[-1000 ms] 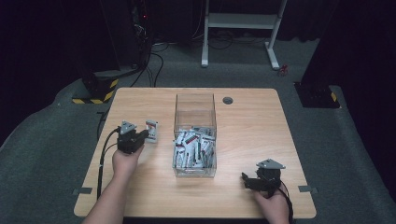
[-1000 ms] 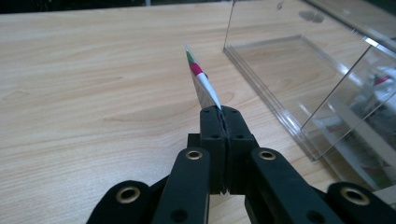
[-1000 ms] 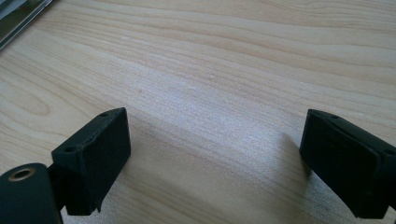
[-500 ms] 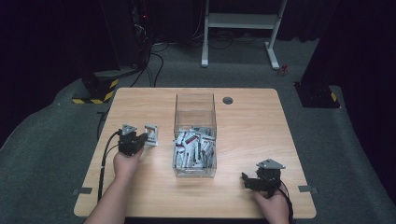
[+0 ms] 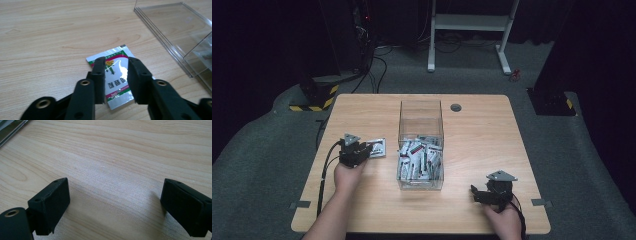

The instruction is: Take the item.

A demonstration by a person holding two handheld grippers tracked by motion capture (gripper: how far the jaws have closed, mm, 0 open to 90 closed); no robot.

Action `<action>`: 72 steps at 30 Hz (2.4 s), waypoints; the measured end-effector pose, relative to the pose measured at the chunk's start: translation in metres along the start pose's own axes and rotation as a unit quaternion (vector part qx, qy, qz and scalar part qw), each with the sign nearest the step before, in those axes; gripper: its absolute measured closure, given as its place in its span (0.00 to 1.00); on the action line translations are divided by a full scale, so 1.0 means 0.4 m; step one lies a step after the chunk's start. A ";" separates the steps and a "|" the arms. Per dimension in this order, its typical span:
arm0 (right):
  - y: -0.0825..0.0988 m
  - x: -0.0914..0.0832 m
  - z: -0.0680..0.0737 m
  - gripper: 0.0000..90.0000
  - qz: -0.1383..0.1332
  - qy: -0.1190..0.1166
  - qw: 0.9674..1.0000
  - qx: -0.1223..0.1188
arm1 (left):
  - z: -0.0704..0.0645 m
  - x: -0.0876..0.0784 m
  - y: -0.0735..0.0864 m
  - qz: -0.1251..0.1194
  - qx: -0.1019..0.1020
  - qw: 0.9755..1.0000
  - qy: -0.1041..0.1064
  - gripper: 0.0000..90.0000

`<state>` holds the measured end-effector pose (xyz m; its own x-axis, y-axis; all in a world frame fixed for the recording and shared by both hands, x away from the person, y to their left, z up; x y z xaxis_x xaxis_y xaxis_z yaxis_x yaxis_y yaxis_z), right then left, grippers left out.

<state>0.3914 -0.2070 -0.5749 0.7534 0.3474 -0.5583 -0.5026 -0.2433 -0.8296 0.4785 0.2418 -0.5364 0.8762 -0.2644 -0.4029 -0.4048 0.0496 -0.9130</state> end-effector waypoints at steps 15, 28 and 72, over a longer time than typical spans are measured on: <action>0.000 0.000 0.000 0.09 0.000 0.000 1.000 0.000 | -0.008 -0.025 -0.020 -0.014 -0.012 1.000 0.015 0.53; 0.000 0.000 0.000 0.09 0.000 0.000 1.000 0.000 | -0.021 -0.050 -0.039 -0.034 -0.016 0.999 0.031 0.28; 0.001 -0.001 0.001 0.10 0.000 0.000 1.000 0.001 | -0.113 -0.218 0.207 0.056 0.056 0.992 0.101 0.22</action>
<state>0.3908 -0.2069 -0.5749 0.7528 0.3477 -0.5590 -0.5037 -0.2424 -0.8292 0.3567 0.2255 -0.5741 0.7531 -0.4374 -0.4914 -0.4548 0.1936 -0.8693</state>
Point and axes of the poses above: each handheld gripper's, and its own axes: x roughly forward along the jaws, y roughly out of its underside, z roughly to its left, the point moved 7 cm from there along x, roughly forward along the jaws, and after that the axes turned 12 degrees about -z, right-handed, at the moved point
